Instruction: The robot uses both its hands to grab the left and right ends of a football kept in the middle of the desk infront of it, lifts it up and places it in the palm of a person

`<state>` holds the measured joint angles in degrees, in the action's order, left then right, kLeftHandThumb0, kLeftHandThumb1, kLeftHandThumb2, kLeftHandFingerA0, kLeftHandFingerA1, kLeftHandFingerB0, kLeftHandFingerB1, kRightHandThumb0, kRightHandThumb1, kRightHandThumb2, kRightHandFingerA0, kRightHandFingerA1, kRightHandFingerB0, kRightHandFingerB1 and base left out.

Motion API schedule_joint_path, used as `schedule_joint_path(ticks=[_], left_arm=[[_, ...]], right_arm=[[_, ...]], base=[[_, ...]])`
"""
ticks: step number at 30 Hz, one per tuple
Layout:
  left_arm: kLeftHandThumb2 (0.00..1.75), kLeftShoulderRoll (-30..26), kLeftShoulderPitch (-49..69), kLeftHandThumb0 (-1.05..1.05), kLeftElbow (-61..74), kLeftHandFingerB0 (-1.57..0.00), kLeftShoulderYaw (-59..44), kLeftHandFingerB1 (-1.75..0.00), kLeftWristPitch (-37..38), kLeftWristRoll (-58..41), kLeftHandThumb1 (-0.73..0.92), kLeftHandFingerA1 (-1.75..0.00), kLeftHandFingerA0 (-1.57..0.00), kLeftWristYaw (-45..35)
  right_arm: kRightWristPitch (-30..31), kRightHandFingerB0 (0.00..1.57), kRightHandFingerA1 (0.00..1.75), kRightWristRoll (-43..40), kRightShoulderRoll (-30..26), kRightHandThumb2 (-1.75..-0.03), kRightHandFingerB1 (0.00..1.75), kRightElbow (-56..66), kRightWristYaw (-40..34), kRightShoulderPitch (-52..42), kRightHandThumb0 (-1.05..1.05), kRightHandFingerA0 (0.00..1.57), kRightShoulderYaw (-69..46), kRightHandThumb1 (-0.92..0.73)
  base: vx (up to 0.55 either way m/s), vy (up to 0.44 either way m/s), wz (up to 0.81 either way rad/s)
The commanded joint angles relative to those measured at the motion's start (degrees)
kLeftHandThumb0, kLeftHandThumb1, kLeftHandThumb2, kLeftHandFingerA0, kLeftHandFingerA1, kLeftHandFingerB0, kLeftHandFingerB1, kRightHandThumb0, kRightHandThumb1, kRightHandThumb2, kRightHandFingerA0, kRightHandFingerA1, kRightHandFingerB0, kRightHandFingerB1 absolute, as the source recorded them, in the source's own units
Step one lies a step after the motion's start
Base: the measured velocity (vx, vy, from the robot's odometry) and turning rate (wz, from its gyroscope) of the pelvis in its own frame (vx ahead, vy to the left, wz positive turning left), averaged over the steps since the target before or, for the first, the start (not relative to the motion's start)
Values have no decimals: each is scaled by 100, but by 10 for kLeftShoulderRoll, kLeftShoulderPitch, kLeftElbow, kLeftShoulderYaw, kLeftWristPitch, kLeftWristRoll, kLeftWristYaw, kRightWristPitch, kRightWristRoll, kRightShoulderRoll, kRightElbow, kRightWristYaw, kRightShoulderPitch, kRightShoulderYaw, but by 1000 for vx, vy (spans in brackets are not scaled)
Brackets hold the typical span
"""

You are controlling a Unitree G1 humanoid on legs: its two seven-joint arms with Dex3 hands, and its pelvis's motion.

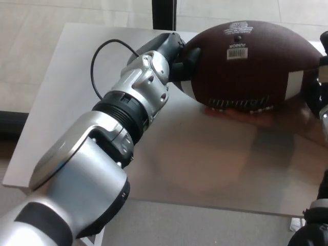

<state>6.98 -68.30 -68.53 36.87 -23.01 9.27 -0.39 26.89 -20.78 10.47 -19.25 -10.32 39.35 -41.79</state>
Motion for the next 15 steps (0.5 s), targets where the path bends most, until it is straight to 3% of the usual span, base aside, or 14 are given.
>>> schedule_joint_path(ticks=[1, 2, 3, 4, 5, 6, 7, 8, 9, 10, 12, 13, 14, 15], left_arm=[[58, 109, 17, -61, -26, -45, 126, -49, -2, 123, 59, -73, -50, -149], [81, 104, 20, -62, -21, -3, 127, -35, 2, 121, 45, -75, -45, -142], [58, 94, 26, -59, -13, -3, 126, -25, 12, 118, 57, -74, -40, -129], [58, 90, 26, -59, -10, -3, 126, -25, 16, 117, 57, -74, -40, -126], [81, 84, 28, -65, -4, -5, 121, -31, 19, 112, 45, -70, -36, -121], [59, 72, 27, -64, 2, -10, 117, -26, 22, 111, 59, -62, -29, -109], [61, 69, 25, -63, 3, -10, 117, -26, 21, 112, 62, -58, -23, -104], [83, 63, 22, -68, 7, -5, 116, -36, 17, 114, 49, -56, -13, -100], [83, 63, 22, -68, 6, -5, 115, -36, 19, 115, 49, -56, -13, -101], [88, 53, 15, -67, 14, -2, 110, -27, 14, 114, 46, -52, -2, -103], [64, 47, 14, -67, 18, -4, 108, -24, 16, 119, 67, -47, -5, -103], [88, 28, 14, -78, 42, 0, 53, -10, 7, 84, 49, -43, -1, -65], [88, 27, 15, -78, 42, 0, 52, -10, 8, 86, 49, -43, -1, -66], [88, 18, 14, -89, 52, 0, 28, 0, 8, 72, 53, -29, 0, -64]], right_arm=[[-31, 59, 63, -63, 36, -65, 42, -8, -67, -19, -74, 65, -28, -84], [-31, 44, 65, -50, 32, -66, 36, -7, -66, -23, -74, 56, -19, -88], [-32, 29, 70, -25, 26, -108, 49, -4, -65, -31, -75, 48, -2, -71], [-37, 29, 70, -19, 25, -108, 49, -3, -64, -33, -75, 48, 4, -71], [-42, 28, 50, -16, 22, -67, 31, -1, -53, -38, -73, 36, 10, -89], [-46, 17, 39, 15, 10, -68, 27, 4, -42, -48, -71, 23, 40, -92], [-44, 11, 47, 30, 1, -99, 40, 1, -48, -48, -74, 15, 52, -74], [-43, 0, 50, 38, -6, -110, 48, -1, -64, -42, -35, 1, 60, -53], [-46, 0, 50, 36, -8, -110, 48, -6, -65, -42, -35, 1, 62, -53], [-56, 0, 59, 76, -28, -68, 13, -9, -61, -45, -74, 17, 101, -88], [-57, 0, 45, 104, -50, -67, 10, -16, -62, -49, -82, 16, 137, -88], [-43, 0, 4, 152, -101, -118, 7, -9, -15, -58, -105, 0, 206, -78], [-45, 0, 4, 148, -103, -118, 7, -12, -18, -58, -105, 0, 210, -78], [-31, 0, 1, 145, -115, -67, 0, -5, -10, -57, -102, 0, 220, -90]], base=[[0, 0, 0], [0, 0, 0], [0, 0, 0], [0, 0, 0], [0, 0, 0], [0, 0, 0], [0, 0, 0], [0, 0, 0], [0, 0, 0], [0, 0, 0], [0, 0, 0], [0, 0, 0], [0, 0, 0], [0, 0, 0]])
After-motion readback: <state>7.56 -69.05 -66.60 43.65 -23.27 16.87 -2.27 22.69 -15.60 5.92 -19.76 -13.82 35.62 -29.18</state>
